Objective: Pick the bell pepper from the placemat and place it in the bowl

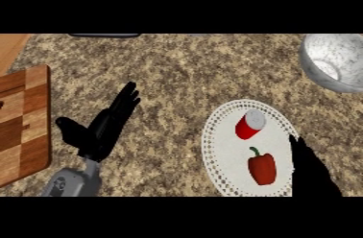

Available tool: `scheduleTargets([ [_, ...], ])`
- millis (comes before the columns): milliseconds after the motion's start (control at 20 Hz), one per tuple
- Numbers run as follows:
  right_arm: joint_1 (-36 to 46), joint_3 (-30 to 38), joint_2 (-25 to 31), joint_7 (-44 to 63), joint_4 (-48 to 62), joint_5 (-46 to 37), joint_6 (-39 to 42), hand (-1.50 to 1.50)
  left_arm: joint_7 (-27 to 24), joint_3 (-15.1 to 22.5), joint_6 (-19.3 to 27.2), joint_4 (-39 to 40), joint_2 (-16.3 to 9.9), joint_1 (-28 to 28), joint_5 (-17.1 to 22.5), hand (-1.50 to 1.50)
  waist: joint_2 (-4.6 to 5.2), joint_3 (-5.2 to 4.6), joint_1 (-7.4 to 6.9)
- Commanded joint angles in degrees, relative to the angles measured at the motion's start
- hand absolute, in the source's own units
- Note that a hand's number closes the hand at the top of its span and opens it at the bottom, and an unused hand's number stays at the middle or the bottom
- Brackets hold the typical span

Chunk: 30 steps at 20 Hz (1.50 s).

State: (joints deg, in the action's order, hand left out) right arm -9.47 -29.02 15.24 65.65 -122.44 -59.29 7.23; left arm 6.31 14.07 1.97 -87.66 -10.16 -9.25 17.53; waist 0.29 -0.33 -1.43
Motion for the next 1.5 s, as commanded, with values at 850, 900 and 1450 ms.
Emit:
scheduleTargets([
  [850,9.17,4.25,-15.17,11.20,12.99,-3.75,16.97,-1.50,1.60,-1.14,-1.20,-2.03,-0.36,1.74,-0.63,0.00,-0.33,0.30,1.06],
  [900,9.90,5.61,-15.18,8.62,18.69,-4.74,13.94,-1.50,0.53,-0.59,-0.41,-1.22,0.85,1.97,-1.29,0.00,-0.21,0.31,0.90],
  [1450,11.29,8.99,-15.21,6.92,21.78,-5.43,11.76,-1.50,2.59,-1.87,-0.82,-4.50,0.88,3.58,-1.24,0.00,-0.29,0.32,1.08],
])
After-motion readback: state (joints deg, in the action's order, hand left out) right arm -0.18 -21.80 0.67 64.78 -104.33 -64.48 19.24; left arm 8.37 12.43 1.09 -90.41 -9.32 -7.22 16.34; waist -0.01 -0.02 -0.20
